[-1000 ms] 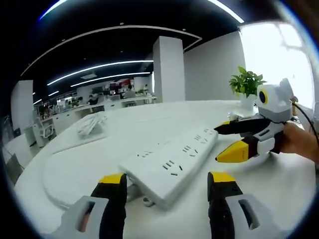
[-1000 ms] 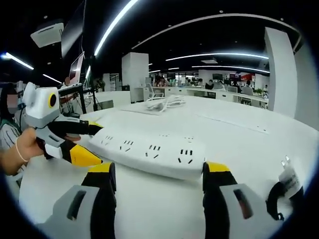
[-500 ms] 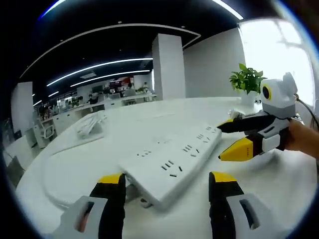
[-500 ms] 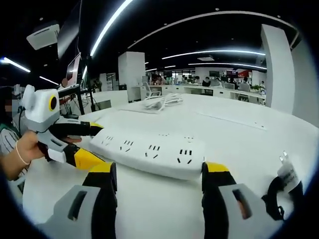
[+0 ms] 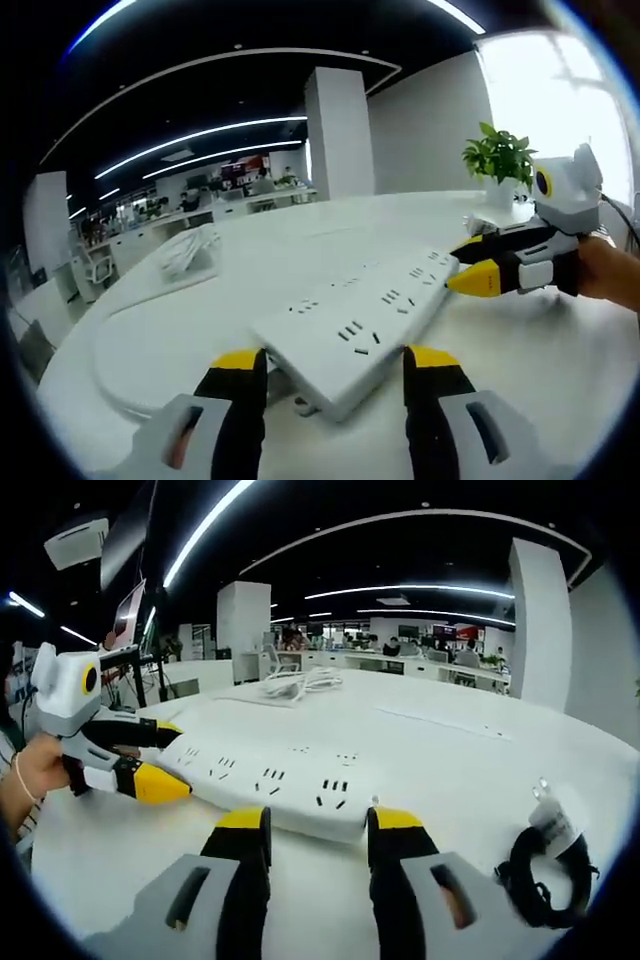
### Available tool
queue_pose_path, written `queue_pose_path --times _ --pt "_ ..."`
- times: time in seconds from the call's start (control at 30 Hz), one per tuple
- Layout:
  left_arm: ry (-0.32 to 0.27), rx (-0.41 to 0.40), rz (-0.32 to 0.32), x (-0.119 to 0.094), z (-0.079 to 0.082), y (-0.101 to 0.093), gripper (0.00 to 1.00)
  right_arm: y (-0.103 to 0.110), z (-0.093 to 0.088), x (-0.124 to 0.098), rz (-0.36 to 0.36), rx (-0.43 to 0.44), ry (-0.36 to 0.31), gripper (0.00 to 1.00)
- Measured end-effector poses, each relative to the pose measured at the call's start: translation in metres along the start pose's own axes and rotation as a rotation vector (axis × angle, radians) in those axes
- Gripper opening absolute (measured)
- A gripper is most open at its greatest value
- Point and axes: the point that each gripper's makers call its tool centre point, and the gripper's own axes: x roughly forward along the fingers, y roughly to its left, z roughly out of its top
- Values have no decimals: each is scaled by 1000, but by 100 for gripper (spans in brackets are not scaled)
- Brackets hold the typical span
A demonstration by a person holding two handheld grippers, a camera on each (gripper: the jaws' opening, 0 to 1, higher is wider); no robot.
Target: Straighten the power strip on the desk, plug the charger into it
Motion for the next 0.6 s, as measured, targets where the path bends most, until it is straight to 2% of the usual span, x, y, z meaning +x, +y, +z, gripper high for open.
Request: queue_pose_path --times 0.27,0.6 --pt "9 6 -22 -5 -3 -6 54 2 0 -1 -18 -13 7 37" --pt "13 25 -63 -9 -6 -12 53 9 -7 -14 -71 -48 18 37"
